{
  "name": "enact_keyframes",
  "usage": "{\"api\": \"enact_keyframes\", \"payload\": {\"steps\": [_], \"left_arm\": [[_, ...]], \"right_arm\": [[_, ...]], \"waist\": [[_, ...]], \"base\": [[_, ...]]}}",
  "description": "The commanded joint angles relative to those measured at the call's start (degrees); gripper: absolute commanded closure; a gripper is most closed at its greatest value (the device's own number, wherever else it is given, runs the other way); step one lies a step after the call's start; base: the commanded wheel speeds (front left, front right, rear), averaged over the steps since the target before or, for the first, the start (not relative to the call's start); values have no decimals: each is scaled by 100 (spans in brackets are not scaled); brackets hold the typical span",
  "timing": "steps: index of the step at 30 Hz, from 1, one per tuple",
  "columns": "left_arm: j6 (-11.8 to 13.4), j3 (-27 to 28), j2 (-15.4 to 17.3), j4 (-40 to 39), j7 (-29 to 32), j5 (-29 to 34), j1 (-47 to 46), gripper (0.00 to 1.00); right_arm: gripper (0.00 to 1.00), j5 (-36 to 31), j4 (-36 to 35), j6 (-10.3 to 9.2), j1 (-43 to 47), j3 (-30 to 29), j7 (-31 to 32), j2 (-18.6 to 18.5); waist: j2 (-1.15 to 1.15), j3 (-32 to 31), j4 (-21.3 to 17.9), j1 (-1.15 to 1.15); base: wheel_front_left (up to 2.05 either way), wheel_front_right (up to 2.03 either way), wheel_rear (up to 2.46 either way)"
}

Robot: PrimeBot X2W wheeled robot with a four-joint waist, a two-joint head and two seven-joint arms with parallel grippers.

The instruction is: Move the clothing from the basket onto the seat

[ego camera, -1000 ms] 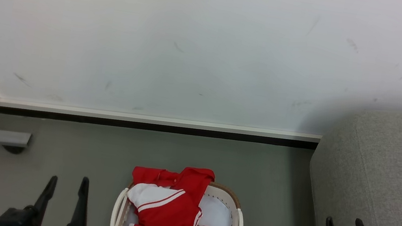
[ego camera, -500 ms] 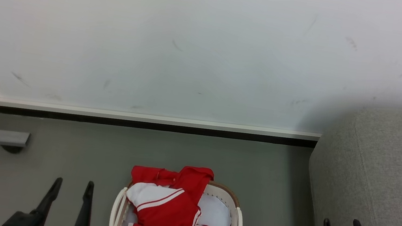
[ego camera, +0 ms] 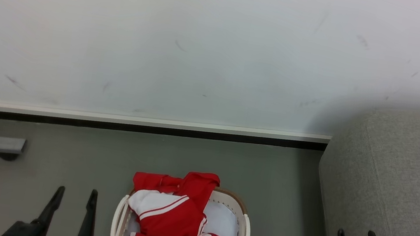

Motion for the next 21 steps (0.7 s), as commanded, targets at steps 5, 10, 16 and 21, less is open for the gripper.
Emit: {"api": "enact_keyframes", "payload": {"steps": [5,10,16,21], "left_arm": [[-13,15,38,31,-4,-48,-7,0],[-64,-40,37,65,-3,-32,-107,0],[-181,-276,36,265,-3,105,-409,0],[-346,-580,97,709,-2,287,-917,0]], "right_arm": [[0,4,4,-12,-46,36,-20,-34],[0,-42,-58,-12,-163,78,-20,-33],[0,-119,-208,-12,-358,101,-19,-31],[0,-121,-387,-12,-630,121,-12,-29]], "waist": [[0,50,-80,0],[0,213,-219,0],[0,670,-417,0],[0,1273,-608,0]], "base": [[0,0,0],[0,0,0],[0,0,0],[0,0,0]]}}
